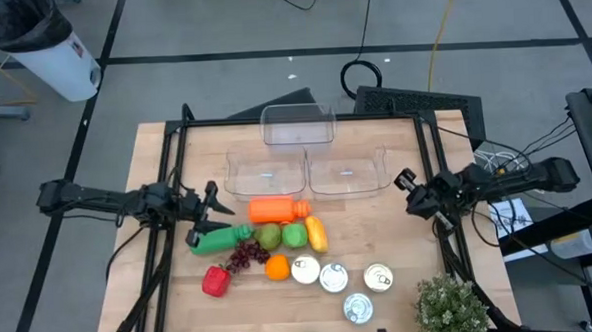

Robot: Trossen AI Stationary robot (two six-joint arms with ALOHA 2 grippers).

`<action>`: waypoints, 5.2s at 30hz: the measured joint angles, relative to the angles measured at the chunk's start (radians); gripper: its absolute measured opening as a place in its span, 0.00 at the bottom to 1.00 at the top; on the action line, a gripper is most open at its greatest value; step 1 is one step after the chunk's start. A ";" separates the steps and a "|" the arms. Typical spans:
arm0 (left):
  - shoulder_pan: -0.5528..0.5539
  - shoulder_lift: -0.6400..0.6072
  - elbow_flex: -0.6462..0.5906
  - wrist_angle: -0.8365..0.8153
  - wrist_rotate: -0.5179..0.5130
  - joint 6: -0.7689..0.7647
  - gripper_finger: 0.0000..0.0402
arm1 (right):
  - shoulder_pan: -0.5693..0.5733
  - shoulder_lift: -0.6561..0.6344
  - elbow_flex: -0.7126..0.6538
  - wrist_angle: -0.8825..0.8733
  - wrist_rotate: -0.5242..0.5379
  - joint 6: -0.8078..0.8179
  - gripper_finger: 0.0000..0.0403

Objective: Pick & Place Food Item
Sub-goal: Put the green water bottle into the top transparent bin

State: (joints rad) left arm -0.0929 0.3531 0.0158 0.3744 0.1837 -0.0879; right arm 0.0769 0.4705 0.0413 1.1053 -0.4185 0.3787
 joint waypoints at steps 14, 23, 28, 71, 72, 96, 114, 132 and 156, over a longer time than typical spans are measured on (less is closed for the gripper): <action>0.000 0.000 0.000 0.018 -0.080 -0.042 0.52 | 0.010 0.002 -0.008 -0.320 0.168 -0.281 0.00; 0.001 0.000 0.000 0.021 -0.320 -0.105 0.45 | 0.002 -0.102 -0.009 -0.386 0.229 -0.354 0.00; 0.001 0.000 0.000 0.020 -0.327 -0.101 0.41 | -0.045 -0.282 -0.009 -0.622 0.212 -0.328 0.00; -0.390 0.969 0.930 -1.419 -0.242 -0.827 0.60 | -0.130 -0.377 0.030 -0.901 0.314 -0.239 0.81; -0.398 0.986 0.931 -1.429 -0.255 -0.819 0.60 | -0.130 -0.371 0.030 -0.901 0.314 -0.241 0.81; -0.402 1.097 0.816 -1.405 -0.395 -0.838 0.59 | -0.129 -0.327 0.030 -0.901 0.313 -0.234 0.80; -0.375 1.100 0.814 -1.389 -0.263 -0.867 0.76 | -0.129 -0.324 0.030 -0.919 0.313 -0.211 0.80; -0.375 1.100 0.776 -1.349 -0.246 -0.961 0.68 | -0.129 -0.324 0.030 -0.924 0.313 -0.211 0.80; -0.345 1.012 1.195 -1.372 -0.693 -0.626 0.46 | -0.129 -0.324 0.030 -0.893 0.313 -0.208 0.79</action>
State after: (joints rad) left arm -0.4378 1.3651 1.2113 -0.9975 -0.5096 -0.7141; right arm -0.0518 0.1467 0.0715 0.2123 -0.1055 0.1711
